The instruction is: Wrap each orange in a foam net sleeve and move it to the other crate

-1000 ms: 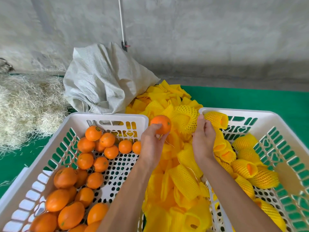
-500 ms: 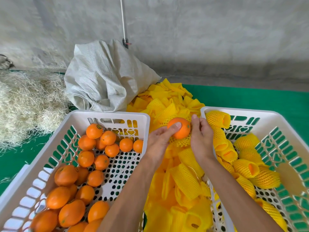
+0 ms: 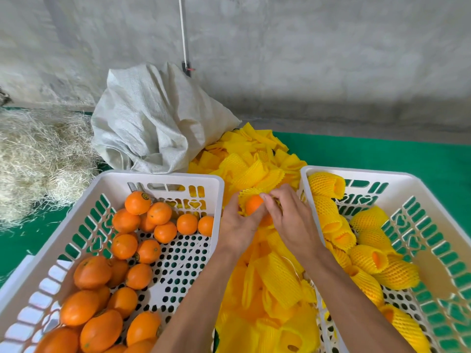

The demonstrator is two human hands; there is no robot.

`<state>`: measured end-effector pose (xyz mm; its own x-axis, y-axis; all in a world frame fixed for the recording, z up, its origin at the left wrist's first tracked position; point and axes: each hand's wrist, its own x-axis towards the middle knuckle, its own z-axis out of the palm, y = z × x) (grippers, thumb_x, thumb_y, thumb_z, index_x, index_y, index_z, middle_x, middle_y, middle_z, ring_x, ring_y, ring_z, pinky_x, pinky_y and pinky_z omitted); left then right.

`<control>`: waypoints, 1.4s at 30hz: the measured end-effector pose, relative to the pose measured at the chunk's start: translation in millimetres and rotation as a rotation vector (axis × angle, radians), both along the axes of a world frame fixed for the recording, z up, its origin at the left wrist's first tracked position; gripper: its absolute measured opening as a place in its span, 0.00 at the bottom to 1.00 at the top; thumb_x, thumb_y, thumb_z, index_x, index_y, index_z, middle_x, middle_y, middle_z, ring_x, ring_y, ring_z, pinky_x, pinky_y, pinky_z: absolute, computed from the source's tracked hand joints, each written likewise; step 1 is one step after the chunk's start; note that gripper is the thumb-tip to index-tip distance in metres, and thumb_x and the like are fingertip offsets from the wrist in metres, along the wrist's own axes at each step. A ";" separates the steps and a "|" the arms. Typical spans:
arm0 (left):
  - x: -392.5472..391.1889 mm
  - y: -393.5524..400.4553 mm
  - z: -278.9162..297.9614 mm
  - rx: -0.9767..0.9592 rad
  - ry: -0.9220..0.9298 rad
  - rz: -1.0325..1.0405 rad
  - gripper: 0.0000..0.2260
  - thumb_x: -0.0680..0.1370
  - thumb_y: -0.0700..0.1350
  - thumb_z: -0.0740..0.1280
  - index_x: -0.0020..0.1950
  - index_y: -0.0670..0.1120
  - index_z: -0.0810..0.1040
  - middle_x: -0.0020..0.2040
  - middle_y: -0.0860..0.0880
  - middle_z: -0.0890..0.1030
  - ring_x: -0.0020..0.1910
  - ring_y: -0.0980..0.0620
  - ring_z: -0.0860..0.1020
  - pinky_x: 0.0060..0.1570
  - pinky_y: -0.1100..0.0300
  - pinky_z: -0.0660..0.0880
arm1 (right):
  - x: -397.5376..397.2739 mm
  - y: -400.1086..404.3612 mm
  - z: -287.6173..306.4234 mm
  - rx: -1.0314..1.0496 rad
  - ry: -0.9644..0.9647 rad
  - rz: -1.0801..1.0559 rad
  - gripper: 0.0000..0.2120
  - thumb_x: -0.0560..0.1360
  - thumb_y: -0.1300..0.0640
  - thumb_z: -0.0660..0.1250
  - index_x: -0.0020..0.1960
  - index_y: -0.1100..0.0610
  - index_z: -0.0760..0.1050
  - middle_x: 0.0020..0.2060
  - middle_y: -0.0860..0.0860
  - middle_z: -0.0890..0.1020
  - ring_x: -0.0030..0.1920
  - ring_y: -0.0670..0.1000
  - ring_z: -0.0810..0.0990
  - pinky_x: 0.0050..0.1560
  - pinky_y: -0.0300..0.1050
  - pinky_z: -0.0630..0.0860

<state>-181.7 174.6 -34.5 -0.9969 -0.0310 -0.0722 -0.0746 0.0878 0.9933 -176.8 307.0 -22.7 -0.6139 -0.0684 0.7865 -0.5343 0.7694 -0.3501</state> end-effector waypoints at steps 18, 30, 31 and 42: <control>4.8 6.5 -6.6 -0.087 0.187 -0.100 0.36 0.80 0.32 0.68 0.84 0.48 0.56 0.78 0.51 0.67 0.73 0.65 0.70 0.67 0.64 0.74 | -2.3 -10.1 -12.1 -0.586 -0.741 0.065 0.40 0.71 0.23 0.62 0.74 0.46 0.65 0.64 0.40 0.77 0.63 0.43 0.77 0.54 0.30 0.74; 2.4 3.9 -26.9 -0.404 0.074 -0.170 0.32 0.83 0.49 0.68 0.83 0.50 0.56 0.83 0.51 0.53 0.80 0.44 0.63 0.73 0.42 0.71 | -15.1 67.6 -3.7 -0.329 -0.285 -0.700 0.41 0.72 0.30 0.70 0.77 0.48 0.64 0.66 0.55 0.73 0.66 0.57 0.73 0.61 0.55 0.73; 2.4 4.2 -25.9 -0.413 0.071 -0.172 0.30 0.83 0.49 0.68 0.82 0.50 0.57 0.83 0.51 0.52 0.79 0.44 0.64 0.73 0.43 0.71 | -15.4 74.3 -9.6 -0.252 -0.326 -0.753 0.41 0.73 0.31 0.70 0.77 0.52 0.65 0.66 0.58 0.74 0.67 0.60 0.72 0.64 0.58 0.70; 3.6 2.8 -38.2 -0.644 -0.127 -0.545 0.29 0.77 0.52 0.76 0.76 0.50 0.70 0.73 0.47 0.73 0.72 0.48 0.70 0.63 0.60 0.69 | -16.9 58.0 -3.5 0.030 -0.082 -0.584 0.24 0.79 0.45 0.70 0.66 0.62 0.75 0.64 0.58 0.78 0.68 0.60 0.74 0.71 0.58 0.67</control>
<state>-178.1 177.4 -72.7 -0.8701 0.3770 -0.3176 0.0342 0.6889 0.7241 -193.7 365.0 -26.3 -0.6151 0.2780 0.7378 0.0087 0.9381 -0.3463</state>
